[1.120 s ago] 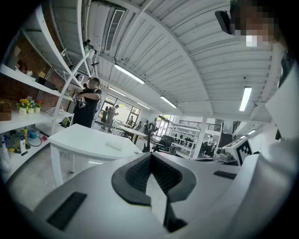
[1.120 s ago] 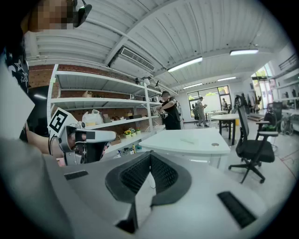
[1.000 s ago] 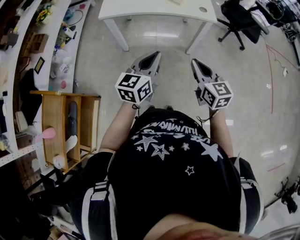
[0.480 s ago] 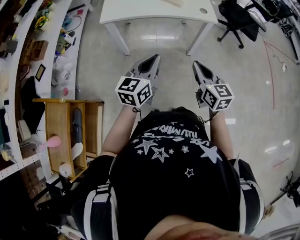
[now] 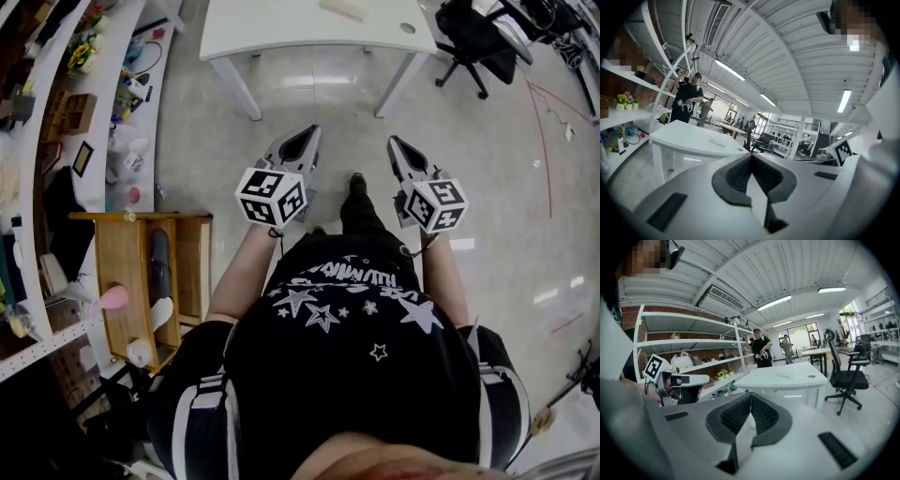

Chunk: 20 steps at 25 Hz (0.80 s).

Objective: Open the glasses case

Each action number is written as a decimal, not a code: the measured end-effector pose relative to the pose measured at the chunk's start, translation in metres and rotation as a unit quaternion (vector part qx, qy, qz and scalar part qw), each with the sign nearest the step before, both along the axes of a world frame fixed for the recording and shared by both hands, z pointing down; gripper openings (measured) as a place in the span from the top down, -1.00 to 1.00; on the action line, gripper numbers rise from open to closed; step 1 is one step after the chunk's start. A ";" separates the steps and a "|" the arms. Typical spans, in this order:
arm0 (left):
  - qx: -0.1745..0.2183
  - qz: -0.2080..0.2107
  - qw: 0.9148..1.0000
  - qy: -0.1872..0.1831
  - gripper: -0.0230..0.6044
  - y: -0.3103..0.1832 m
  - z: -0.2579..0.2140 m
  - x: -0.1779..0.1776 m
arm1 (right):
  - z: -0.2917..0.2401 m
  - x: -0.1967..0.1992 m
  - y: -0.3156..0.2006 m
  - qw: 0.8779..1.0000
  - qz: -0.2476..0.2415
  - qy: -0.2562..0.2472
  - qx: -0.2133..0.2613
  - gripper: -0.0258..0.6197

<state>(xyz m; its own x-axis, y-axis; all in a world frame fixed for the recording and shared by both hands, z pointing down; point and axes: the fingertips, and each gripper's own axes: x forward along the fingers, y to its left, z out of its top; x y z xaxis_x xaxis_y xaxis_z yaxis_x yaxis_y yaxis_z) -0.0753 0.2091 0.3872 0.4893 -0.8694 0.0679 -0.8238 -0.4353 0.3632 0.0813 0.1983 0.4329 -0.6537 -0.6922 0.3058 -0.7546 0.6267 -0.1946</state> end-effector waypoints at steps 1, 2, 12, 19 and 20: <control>0.001 -0.001 1.000 -0.002 0.89 -0.003 -0.001 0.000 | 0.000 0.000 -0.004 1.000 -0.002 -0.001 0.000 0.89; 0.002 -0.002 1.000 -0.003 0.89 -0.008 -0.001 0.000 | 0.001 0.000 -0.009 1.000 -0.003 -0.002 0.001 0.89; -0.005 -0.011 1.000 -0.017 0.89 -0.065 0.004 0.009 | 0.009 0.010 -0.077 1.000 -0.009 -0.012 -0.010 0.89; -0.001 -0.025 0.999 -0.029 0.89 -0.126 0.000 0.016 | 0.004 0.023 -0.149 1.000 -0.012 -0.020 -0.004 0.89; -0.001 -0.029 0.999 -0.030 0.89 -0.135 -0.001 0.017 | 0.003 0.025 -0.160 1.000 -0.012 -0.021 -0.002 0.89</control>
<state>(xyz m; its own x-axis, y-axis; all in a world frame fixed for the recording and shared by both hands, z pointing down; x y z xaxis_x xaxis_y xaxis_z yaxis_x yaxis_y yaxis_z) -0.0585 0.0737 0.3864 0.4334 -0.8960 0.0971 -0.8678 -0.3859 0.3130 0.1066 0.0386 0.4356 -0.6823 -0.6752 0.2802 -0.7306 0.6435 -0.2284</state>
